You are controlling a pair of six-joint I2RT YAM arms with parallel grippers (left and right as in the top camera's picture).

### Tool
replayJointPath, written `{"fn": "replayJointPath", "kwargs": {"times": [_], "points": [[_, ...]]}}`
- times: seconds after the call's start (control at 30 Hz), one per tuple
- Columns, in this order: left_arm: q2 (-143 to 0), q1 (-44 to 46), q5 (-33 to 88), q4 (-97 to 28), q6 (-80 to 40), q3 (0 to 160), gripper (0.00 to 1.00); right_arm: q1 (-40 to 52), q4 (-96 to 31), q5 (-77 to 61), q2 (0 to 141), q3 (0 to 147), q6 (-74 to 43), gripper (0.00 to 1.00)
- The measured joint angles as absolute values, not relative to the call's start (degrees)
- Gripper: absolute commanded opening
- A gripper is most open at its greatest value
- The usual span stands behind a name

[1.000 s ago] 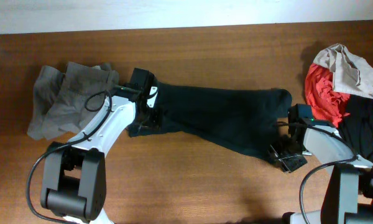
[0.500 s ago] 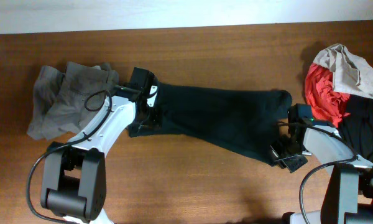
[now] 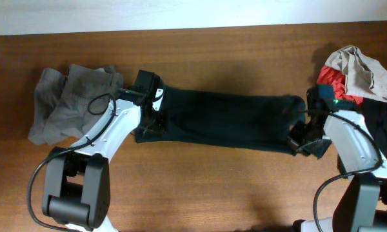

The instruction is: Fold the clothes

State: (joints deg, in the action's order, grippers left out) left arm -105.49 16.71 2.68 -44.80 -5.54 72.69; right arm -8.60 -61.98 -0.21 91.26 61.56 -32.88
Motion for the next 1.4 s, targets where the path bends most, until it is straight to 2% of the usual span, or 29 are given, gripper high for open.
{"fn": "replayJointPath", "kwargs": {"times": [0.27,0.73,1.1,1.2,1.4], "points": [[-105.5,16.7,2.7,-44.9,-5.5,72.7,0.62,-8.6,-60.4,-0.2,91.3,63.0,-29.5,0.04],[-105.5,16.7,2.5,-45.0,-5.3,72.7,0.62,-8.6,-48.3,-0.2,93.1,63.0,-30.3,0.14],[-105.5,16.7,1.9,-44.6,-5.3,72.7,0.62,-8.6,-41.5,-0.2,99.1,63.0,-31.3,0.14],[-105.5,16.7,1.7,-44.3,-5.3,72.7,0.67,-8.6,-40.2,-0.2,99.1,63.0,-31.5,0.14],[-105.5,16.7,1.5,-44.4,-4.1,72.7,0.68,-10.0,-37.1,-0.2,99.1,63.0,-31.5,0.14]]}}
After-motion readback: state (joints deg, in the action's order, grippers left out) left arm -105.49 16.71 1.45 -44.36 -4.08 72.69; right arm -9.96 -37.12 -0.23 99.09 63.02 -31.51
